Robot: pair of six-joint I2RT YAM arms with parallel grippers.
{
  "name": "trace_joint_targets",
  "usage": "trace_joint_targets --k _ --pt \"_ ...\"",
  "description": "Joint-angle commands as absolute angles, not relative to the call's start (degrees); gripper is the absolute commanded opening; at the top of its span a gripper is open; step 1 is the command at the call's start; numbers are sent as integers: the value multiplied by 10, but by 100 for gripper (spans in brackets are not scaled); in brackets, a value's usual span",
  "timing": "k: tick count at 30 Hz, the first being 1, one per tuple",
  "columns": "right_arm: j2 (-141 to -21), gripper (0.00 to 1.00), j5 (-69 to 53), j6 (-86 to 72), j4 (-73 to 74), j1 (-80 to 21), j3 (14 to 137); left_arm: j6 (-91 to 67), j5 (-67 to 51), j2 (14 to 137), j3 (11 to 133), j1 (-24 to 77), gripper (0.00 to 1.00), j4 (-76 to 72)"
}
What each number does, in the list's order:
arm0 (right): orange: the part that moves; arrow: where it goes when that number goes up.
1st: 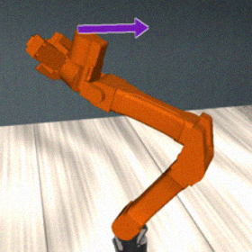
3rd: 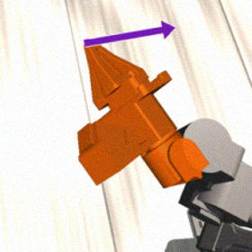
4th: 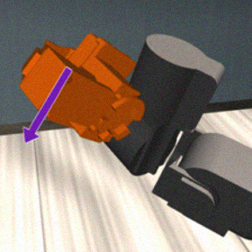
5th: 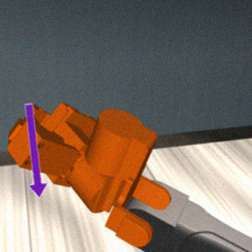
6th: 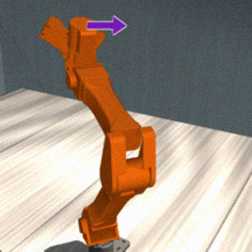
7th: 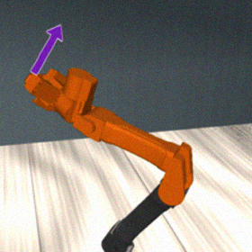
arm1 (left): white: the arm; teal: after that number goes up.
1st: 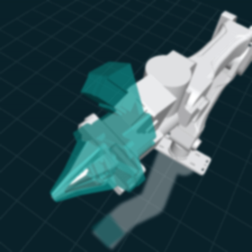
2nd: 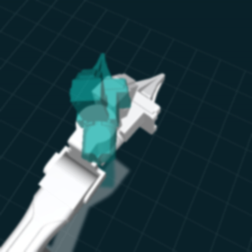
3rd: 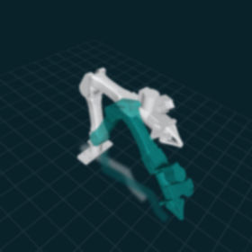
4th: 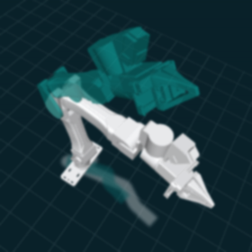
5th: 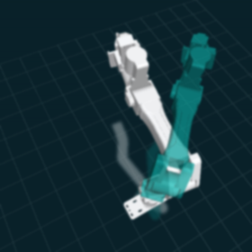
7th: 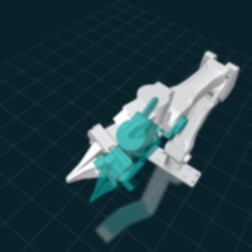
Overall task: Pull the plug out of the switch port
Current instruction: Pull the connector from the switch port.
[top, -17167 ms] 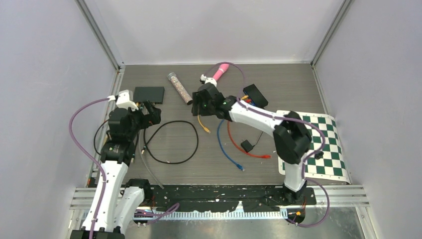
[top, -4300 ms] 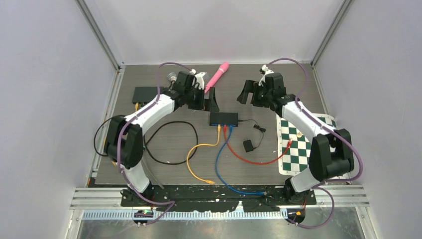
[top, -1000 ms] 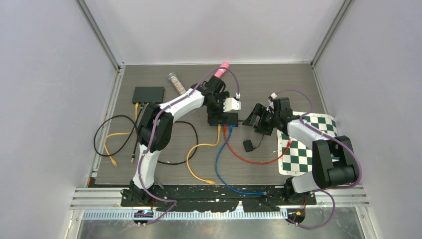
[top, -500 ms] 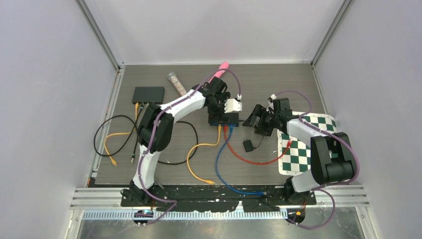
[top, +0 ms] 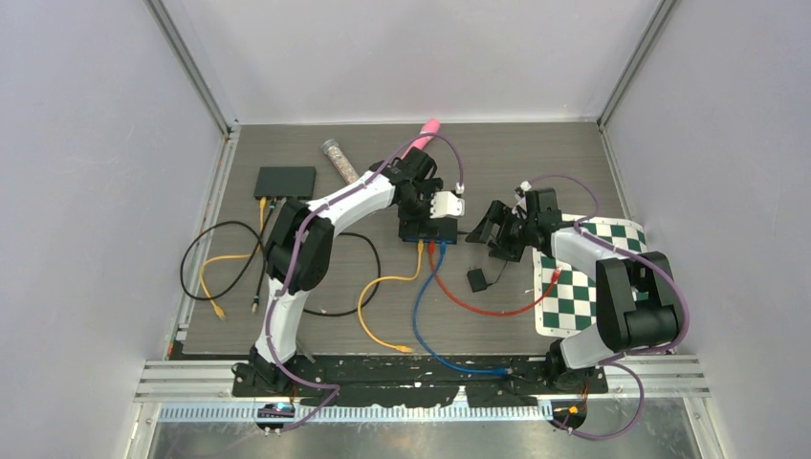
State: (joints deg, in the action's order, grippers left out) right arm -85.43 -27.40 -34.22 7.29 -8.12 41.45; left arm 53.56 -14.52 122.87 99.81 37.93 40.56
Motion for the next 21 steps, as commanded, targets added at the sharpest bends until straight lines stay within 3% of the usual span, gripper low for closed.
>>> trace_joint_targets --k 1,17,21 --pt "-856 87 -285 -336 56 -77 428 556 -144 1216 1019 381 100 492" --pt "-873 87 -304 -337 48 -76 435 523 -149 1236 1003 383 100 437" --pt "-871 87 -305 -338 48 -76 433 520 -150 1246 1018 383 94 447"
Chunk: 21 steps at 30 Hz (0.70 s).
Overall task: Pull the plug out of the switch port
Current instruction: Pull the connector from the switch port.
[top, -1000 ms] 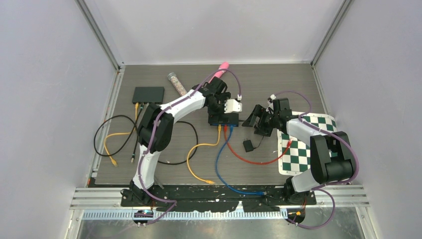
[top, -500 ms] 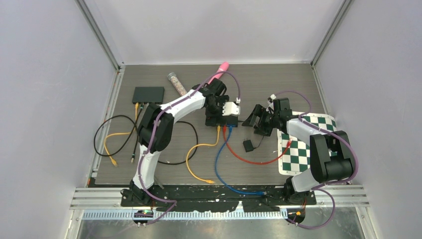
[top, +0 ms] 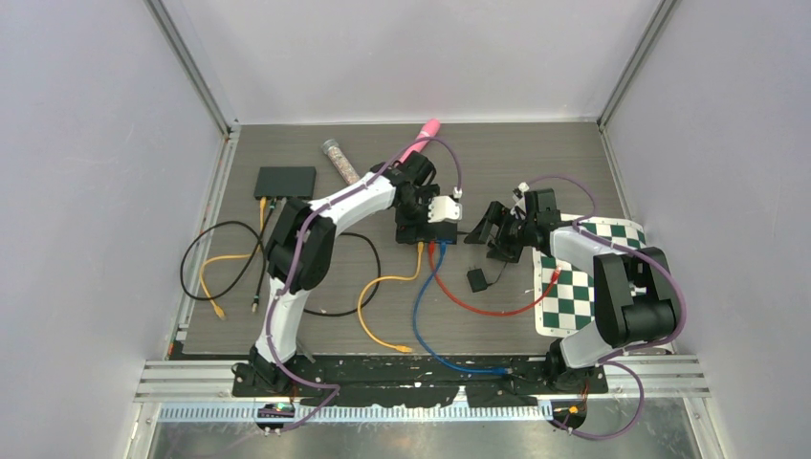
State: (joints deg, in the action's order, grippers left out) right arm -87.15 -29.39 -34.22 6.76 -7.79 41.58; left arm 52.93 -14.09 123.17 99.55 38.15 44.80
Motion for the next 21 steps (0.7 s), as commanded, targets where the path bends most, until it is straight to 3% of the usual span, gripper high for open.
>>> trace_joint_targets --k 1,11,14,18,21 --pt "-870 87 -305 -338 48 -76 431 520 -151 1248 1022 383 93 449" --pt "-870 87 -306 -338 50 -76 429 512 -153 1250 1021 385 78 445" --pt "-870 87 -306 -337 50 -76 429 489 -152 1242 1005 384 55 434" --pt "-873 87 -306 -336 49 -77 429 464 -165 1222 970 385 32 434" --pt "-873 86 -306 -337 47 -77 429 411 -174 1197 935 385 30 417"
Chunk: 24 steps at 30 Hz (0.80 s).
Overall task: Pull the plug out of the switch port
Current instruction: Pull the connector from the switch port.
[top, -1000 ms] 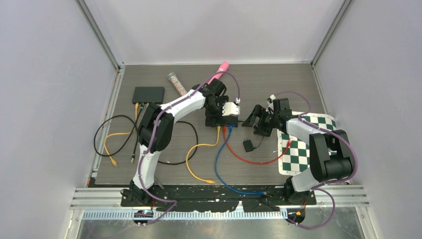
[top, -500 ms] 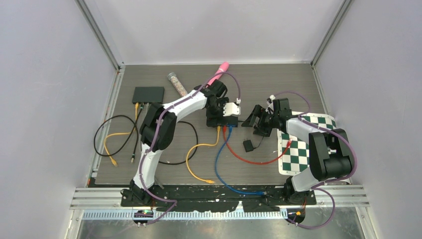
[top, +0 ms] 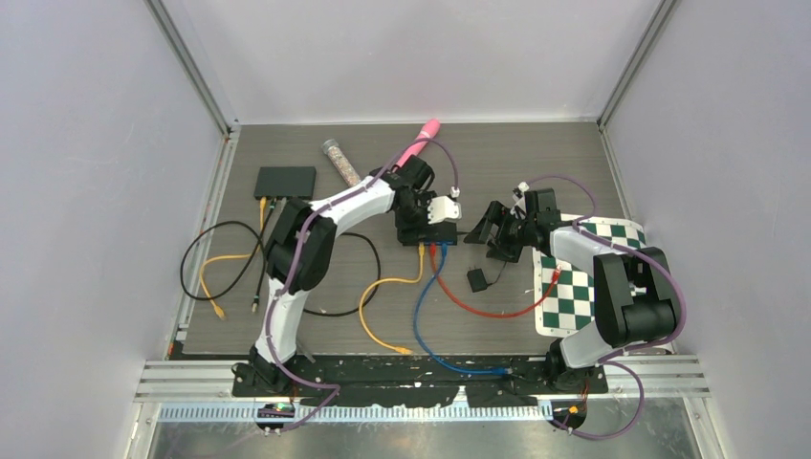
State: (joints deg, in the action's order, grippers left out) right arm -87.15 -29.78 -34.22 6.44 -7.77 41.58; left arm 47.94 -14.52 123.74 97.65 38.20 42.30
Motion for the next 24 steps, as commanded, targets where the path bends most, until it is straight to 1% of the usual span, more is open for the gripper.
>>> trace_joint_targets --k 1,8,10,12,15,17,23,24 --pt "-873 86 -307 -337 47 -77 431 385 -173 1188 924 384 30 411" --pt "-858 81 -316 -362 26 -77 431 280 -162 1139 849 395 35 383" --pt "-854 75 -328 -380 8 -77 426 265 -155 1135 833 401 37 375" --pt "-854 71 -342 -398 -21 -76 421 250 -142 1138 828 408 38 377" --pt "-862 70 -351 -408 -31 -76 419 220 -122 1144 825 417 43 388" --pt "-866 70 -351 -412 -34 -77 416 202 -114 1140 807 421 48 377" --pt "-874 69 -350 -427 -59 -82 397 189 -128 1106 725 424 50 296" --pt "-878 69 -349 -429 -60 -87 398 186 -127 1103 716 424 51 287"
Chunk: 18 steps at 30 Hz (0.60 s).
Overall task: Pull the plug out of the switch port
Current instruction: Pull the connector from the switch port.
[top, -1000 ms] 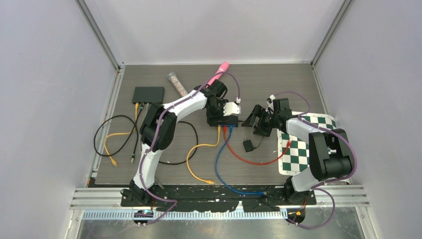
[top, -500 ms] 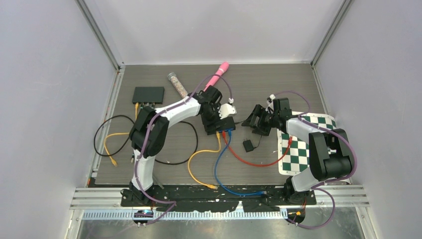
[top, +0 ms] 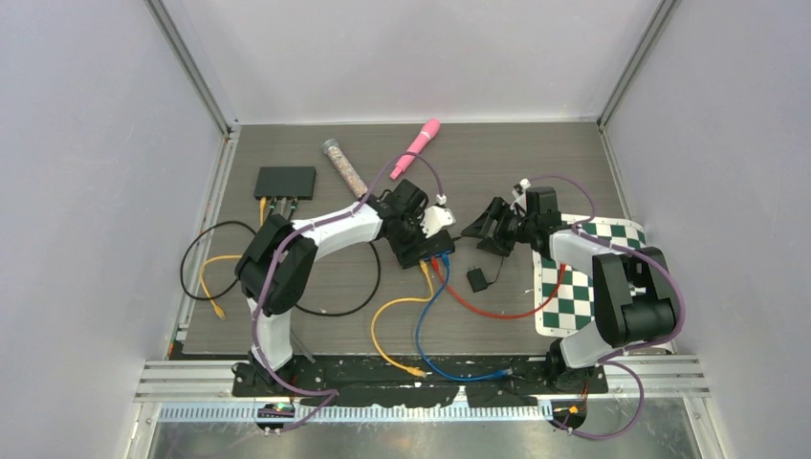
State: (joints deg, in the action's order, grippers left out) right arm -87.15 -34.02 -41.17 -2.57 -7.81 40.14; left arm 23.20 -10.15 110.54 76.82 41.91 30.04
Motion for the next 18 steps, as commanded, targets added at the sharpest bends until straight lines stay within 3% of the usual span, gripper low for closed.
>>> trace_joint_targets --k 1,6,9,18 --pt "-886 67 -348 -430 -62 -90 399 184 -126 1098 709 424 52 278" --pt "-911 62 -309 -460 -93 -116 401 185 -134 1087 701 427 55 280" --pt "-927 54 -266 -509 -137 -126 384 187 -135 1089 700 432 56 284" --pt "-1001 50 -210 -644 -307 -132 344 146 -129 1074 645 446 55 229"
